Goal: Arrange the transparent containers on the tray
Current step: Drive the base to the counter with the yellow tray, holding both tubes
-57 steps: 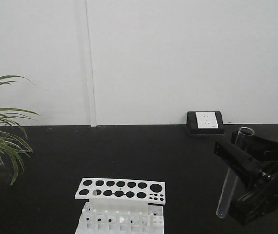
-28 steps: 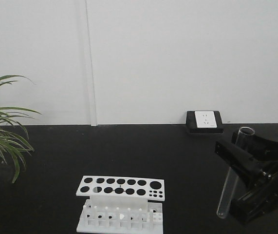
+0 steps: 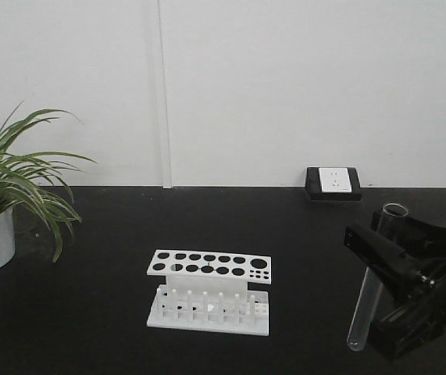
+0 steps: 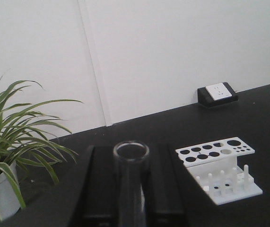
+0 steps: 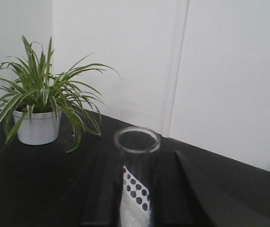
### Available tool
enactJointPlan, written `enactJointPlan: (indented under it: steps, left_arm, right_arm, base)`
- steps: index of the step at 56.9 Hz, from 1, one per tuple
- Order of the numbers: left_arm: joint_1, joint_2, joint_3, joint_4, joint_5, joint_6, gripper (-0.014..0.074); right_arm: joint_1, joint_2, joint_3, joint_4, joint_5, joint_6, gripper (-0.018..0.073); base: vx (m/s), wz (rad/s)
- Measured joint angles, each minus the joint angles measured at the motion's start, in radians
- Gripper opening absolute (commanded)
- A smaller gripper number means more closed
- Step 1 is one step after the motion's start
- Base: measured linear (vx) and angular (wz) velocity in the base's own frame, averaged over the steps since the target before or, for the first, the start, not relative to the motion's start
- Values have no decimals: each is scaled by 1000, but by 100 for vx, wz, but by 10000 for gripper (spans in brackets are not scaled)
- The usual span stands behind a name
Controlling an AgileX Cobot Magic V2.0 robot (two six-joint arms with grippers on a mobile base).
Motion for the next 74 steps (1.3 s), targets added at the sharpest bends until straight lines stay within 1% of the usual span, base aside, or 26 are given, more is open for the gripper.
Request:
enactJointPlan:
  steps: [48, 74]
  left_arm:
    - [0, 0, 0, 0, 1, 0, -6]
    - [0, 0, 0, 0, 1, 0, -6]
  right_arm:
    - [0, 0, 0, 0, 0, 1, -13]
    - [0, 0, 0, 0, 0, 1, -13]
  base:
    - [-29, 14]
    - [-34, 22]
